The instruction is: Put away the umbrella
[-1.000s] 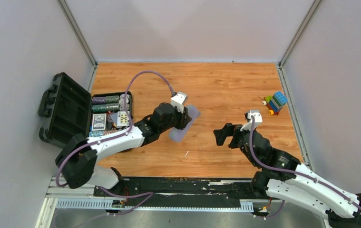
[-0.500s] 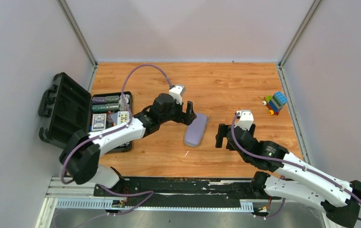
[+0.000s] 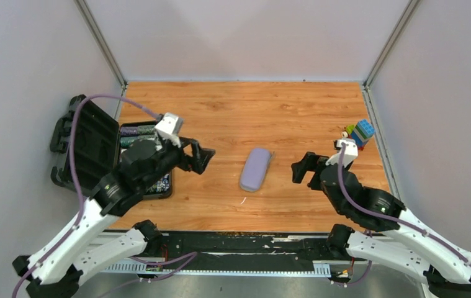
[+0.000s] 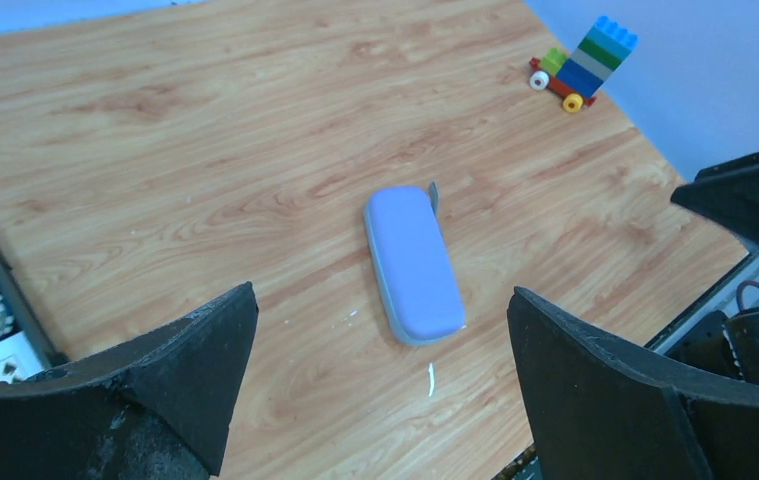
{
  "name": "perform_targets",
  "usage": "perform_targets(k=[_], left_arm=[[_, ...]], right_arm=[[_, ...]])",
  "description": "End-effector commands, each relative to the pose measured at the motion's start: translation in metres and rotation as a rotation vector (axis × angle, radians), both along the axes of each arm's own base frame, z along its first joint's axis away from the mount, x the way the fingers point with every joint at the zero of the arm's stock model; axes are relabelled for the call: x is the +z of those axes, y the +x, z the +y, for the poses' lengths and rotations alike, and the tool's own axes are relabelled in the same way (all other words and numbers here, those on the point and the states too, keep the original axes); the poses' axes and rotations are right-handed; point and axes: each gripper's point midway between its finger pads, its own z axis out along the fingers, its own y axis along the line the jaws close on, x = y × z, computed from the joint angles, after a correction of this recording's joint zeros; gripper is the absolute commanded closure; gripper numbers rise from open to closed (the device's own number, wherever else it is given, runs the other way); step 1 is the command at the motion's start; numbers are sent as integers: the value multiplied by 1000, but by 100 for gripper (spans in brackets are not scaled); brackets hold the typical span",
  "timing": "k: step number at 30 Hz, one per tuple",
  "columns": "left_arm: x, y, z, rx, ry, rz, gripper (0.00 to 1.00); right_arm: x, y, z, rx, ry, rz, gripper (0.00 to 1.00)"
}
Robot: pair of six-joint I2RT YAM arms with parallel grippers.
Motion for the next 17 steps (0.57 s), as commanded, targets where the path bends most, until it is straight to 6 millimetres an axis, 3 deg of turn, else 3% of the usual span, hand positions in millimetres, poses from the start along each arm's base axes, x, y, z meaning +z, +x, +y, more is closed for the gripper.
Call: perform_targets(k=[1,5,17], left_arm=[[-9,-22,37,62,-1,-22,0],[-8,-31,46,76,-55,-37,0],[-13,-31,51,95,-28,-18,0]], right_arm=[[40,2,-4,7,99,-122,0],[42,0,-3,18,131,-129,0],[44,0,6,29,167,-108,0]])
